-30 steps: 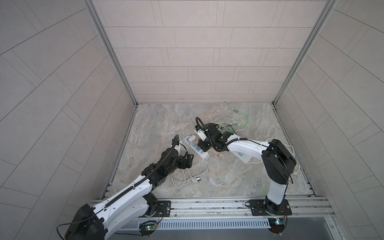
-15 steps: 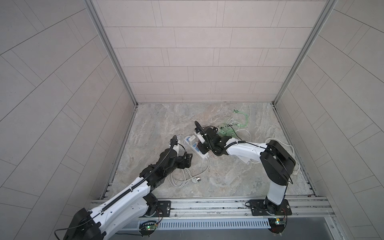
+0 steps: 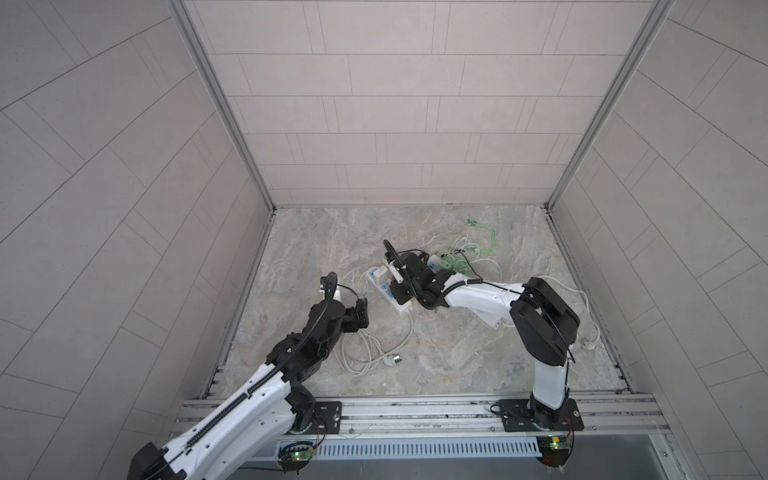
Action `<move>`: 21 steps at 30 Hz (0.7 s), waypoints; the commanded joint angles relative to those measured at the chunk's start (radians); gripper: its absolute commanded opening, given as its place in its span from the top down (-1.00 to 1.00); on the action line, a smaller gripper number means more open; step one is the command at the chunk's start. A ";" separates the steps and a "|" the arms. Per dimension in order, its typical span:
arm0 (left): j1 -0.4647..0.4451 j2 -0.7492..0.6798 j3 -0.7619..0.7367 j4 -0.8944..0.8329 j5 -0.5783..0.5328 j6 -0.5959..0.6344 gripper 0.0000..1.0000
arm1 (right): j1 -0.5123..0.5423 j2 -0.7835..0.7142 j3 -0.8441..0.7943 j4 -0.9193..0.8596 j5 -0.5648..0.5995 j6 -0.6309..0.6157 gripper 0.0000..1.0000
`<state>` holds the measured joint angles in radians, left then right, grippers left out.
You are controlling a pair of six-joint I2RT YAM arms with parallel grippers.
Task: Insert the plug
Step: 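Press the pink charger down into the blue socket with the right gripper, then open the right gripper and lift it off the plugged-in pink charger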
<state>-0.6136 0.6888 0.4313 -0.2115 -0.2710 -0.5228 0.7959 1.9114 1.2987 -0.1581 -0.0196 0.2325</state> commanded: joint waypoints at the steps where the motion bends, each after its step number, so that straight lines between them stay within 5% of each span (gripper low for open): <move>1: 0.020 -0.002 0.030 -0.023 -0.092 0.005 -0.99 | -0.001 0.064 -0.005 -0.198 -0.002 -0.015 0.81; 14: 0.086 0.080 0.033 0.086 -0.147 0.050 -0.99 | -0.001 -0.051 0.112 -0.274 -0.018 -0.038 0.15; 21: 0.126 0.138 0.056 0.117 -0.182 0.108 -0.99 | -0.001 -0.190 -0.012 -0.252 -0.093 -0.017 0.09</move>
<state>-0.5068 0.8173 0.4534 -0.1326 -0.4149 -0.4625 0.7956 1.8050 1.3342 -0.3916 -0.0681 0.2100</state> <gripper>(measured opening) 0.996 0.453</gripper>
